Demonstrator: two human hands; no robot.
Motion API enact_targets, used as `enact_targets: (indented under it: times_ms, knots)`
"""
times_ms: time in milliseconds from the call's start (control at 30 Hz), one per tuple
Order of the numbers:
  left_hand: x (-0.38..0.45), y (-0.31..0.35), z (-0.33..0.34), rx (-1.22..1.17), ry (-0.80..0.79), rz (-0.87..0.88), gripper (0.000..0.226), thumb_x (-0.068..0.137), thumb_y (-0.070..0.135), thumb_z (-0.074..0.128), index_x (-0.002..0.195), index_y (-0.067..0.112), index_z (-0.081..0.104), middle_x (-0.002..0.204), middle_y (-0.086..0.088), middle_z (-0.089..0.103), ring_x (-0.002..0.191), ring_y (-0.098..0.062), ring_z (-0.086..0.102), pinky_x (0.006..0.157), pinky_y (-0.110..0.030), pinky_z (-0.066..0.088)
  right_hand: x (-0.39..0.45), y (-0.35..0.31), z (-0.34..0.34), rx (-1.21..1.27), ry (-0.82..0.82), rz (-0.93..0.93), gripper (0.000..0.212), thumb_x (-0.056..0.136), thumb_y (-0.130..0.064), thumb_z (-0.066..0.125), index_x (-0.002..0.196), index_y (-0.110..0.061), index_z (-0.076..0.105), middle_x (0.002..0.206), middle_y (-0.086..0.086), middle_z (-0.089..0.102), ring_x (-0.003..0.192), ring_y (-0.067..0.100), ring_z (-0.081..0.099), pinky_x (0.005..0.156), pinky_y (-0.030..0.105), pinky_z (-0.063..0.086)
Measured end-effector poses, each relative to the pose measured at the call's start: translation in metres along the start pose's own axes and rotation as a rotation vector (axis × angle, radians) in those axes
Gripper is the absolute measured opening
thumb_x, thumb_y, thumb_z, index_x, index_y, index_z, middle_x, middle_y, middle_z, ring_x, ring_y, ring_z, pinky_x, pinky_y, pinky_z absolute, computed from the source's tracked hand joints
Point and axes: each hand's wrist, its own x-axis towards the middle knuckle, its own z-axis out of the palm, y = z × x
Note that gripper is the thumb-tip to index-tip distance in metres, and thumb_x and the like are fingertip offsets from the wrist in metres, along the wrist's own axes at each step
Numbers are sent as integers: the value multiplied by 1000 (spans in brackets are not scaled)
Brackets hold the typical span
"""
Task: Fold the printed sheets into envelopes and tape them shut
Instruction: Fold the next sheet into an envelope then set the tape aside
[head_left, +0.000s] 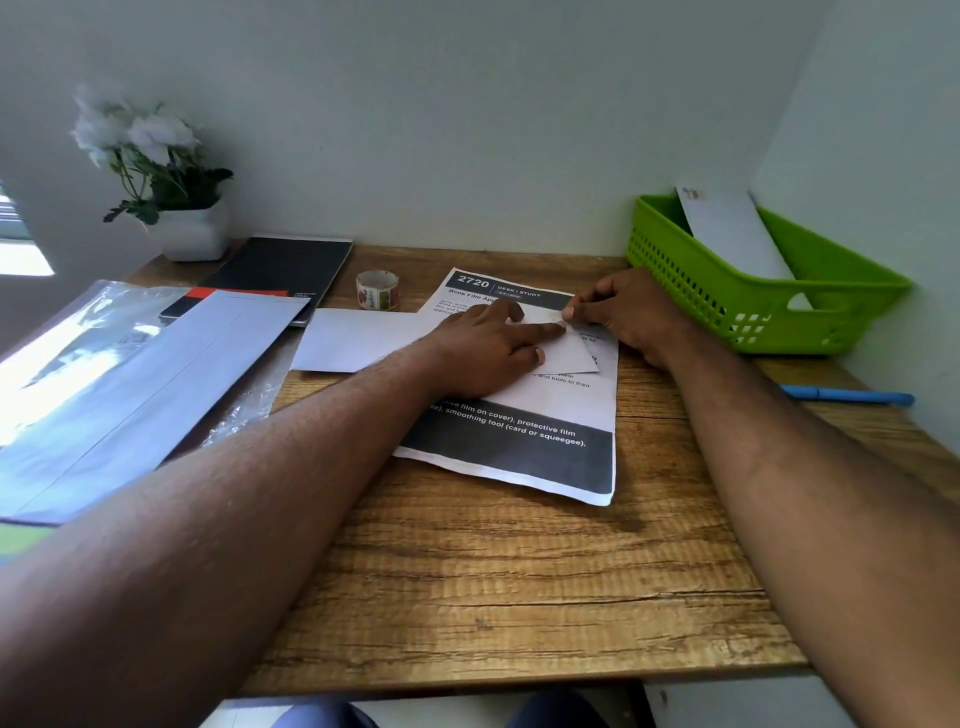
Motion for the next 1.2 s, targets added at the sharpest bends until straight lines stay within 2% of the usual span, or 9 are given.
enact_targets:
  times_ms: [167, 433, 633, 800, 967, 1200]
  knots:
    - [1, -2, 2, 5, 8, 13, 47, 102, 48, 27, 148, 50, 19, 155, -1, 21, 142, -24, 23, 114, -44, 19, 1, 2, 1, -19, -13, -1, 8, 73, -14, 79, 71, -19, 73, 77, 1, 72, 79, 11, 65, 81, 29, 52]
    - [3, -2, 2, 16, 0, 12, 47, 102, 49, 26, 148, 50, 18, 156, -1, 19, 143, -24, 20, 115, -44, 17, 1, 2, 0, -44, -20, -2, 5, 76, -13, 77, 77, -16, 74, 80, 0, 72, 78, 9, 63, 74, 23, 49]
    - [4, -5, 4, 12, 11, 23, 46, 101, 50, 26, 147, 51, 20, 155, 0, 22, 142, -24, 22, 115, -44, 19, 4, 3, 1, -80, -27, -3, 8, 75, -15, 78, 74, -21, 73, 80, -1, 72, 79, 11, 65, 77, 28, 52]
    - [4, -6, 4, 13, 10, 20, 46, 102, 49, 26, 147, 52, 20, 155, 0, 21, 141, -25, 23, 114, -42, 19, 3, 2, 2, -75, -36, -9, 7, 76, -13, 77, 75, -17, 72, 74, -1, 70, 68, 7, 60, 70, 24, 48]
    - [5, -6, 4, 19, 5, 14, 46, 101, 49, 26, 147, 52, 20, 155, 0, 21, 141, -24, 23, 114, -43, 19, 3, 1, 3, -99, -32, -3, 5, 77, -12, 77, 81, -13, 73, 78, -1, 70, 73, 8, 61, 70, 24, 48]
    - [4, -6, 4, 17, 9, 13, 46, 101, 50, 26, 147, 52, 20, 155, 0, 21, 142, -24, 22, 115, -43, 18, 4, 0, 6, -112, -17, -13, 5, 80, -10, 74, 85, -8, 73, 74, -2, 68, 69, 6, 59, 67, 22, 46]
